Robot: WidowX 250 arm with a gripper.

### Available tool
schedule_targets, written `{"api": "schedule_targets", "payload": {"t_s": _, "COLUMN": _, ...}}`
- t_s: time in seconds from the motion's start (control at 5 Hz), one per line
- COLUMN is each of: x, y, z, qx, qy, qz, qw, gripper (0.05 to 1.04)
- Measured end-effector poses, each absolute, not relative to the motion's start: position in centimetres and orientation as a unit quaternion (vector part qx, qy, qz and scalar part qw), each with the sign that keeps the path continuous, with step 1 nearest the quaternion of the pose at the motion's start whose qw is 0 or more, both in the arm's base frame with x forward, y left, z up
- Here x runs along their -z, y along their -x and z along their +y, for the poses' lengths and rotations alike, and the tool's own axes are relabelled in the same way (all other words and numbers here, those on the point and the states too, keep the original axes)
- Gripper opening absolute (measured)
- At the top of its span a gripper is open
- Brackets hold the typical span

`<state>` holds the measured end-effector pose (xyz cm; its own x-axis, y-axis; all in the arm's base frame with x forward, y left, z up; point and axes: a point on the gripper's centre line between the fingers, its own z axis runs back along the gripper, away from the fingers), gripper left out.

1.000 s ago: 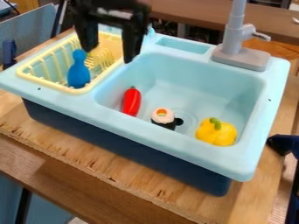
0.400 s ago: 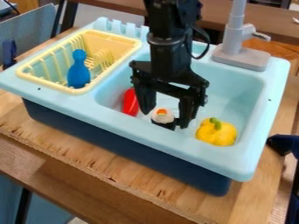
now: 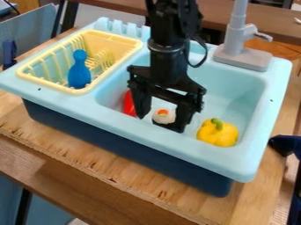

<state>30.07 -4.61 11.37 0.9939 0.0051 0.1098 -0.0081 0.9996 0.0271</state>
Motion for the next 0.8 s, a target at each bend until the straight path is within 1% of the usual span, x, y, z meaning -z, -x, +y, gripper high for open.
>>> {"api": "schedule_targets", "payload": {"t_s": 0.2, "x": -11.4, "y": -30.2, "z": -3.2, "qx": -0.032, "qy": -0.021, "qz": -0.055, "qw": 0.998, "gripper": 1.000}}
{"api": "schedule_targets", "payload": {"t_s": 0.4, "x": -11.4, "y": -30.2, "z": -3.1, "qx": -0.033, "qy": -0.023, "qz": -0.055, "qw": 0.998, "gripper": 1.000}}
{"api": "schedule_targets", "payload": {"t_s": 0.6, "x": -10.3, "y": -30.7, "z": -3.4, "qx": -0.040, "qy": -0.011, "qz": -0.051, "qw": 0.998, "gripper": 1.000}}
{"api": "schedule_targets", "payload": {"t_s": 0.8, "x": -10.5, "y": -31.4, "z": -3.9, "qx": -0.040, "qy": 0.011, "qz": -0.060, "qw": 0.997, "gripper": 1.000}}
